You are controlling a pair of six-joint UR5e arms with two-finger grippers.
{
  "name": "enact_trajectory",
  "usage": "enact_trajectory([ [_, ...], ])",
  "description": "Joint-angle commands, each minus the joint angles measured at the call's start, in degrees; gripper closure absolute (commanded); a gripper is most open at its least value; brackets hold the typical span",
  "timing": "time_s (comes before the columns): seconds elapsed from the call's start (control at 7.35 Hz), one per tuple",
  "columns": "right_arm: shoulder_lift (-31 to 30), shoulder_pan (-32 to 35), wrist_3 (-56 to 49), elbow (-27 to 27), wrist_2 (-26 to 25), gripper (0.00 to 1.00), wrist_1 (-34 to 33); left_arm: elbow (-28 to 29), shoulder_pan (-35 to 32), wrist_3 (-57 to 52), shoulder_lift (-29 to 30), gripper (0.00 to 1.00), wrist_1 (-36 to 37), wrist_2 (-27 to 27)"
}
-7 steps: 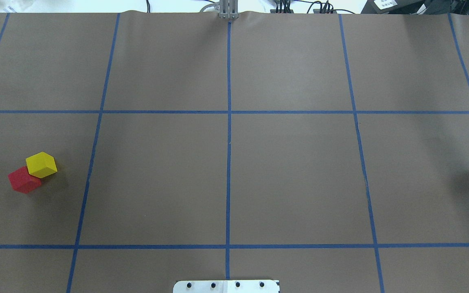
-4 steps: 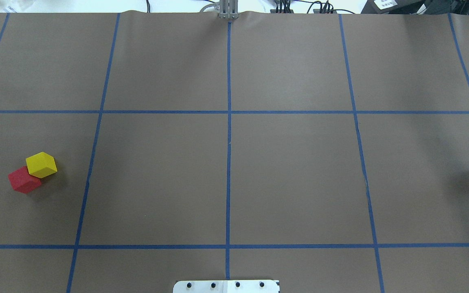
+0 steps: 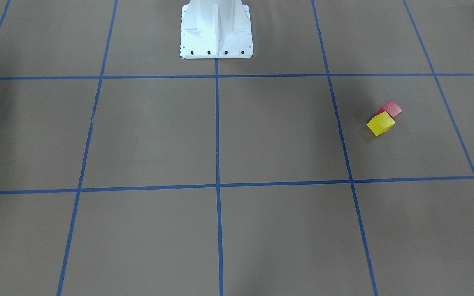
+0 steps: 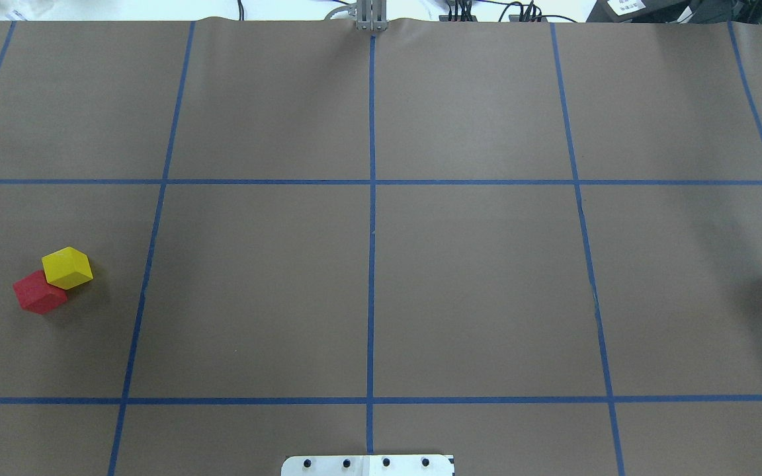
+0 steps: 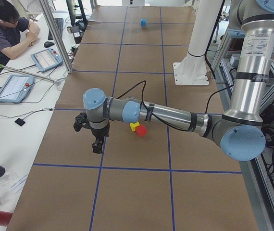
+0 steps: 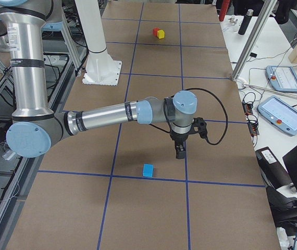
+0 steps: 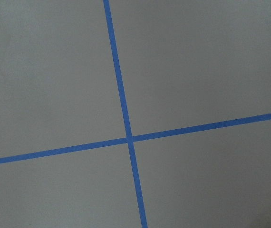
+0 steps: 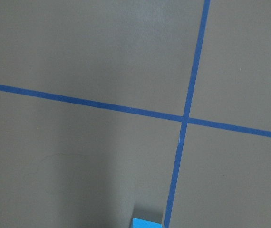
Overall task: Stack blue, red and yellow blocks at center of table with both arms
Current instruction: 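Lower the right gripper toward the blue block at the table edge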
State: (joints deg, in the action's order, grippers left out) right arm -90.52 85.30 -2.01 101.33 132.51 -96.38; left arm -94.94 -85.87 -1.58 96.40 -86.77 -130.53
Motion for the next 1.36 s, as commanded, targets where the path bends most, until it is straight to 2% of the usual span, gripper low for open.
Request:
enact_trajectory([
  [0.0, -2.8, -0.4, -0.3, 0.0, 1.3, 0.00, 0.2, -0.6, 0.0, 0.1, -0.2, 0.00, -0.1, 0.0],
  [0.41, -2.9, -6.0, 6.3, -2.3, 2.1, 0.00, 0.1, -0.8, 0.0, 0.5, -0.3, 0.00, -0.1, -0.1],
  [0.54, -3.4, -6.4, 6.5, -4.2, 2.1, 0.01, 0.2, -0.9, 0.0, 0.4, -0.3, 0.00, -0.1, -0.2],
  [1.22, -4.9, -9.2, 6.9, -6.2, 2.1, 0.01, 0.2, -1.2, 0.0, 1.7, -0.4, 0.00, -0.1, -0.2],
])
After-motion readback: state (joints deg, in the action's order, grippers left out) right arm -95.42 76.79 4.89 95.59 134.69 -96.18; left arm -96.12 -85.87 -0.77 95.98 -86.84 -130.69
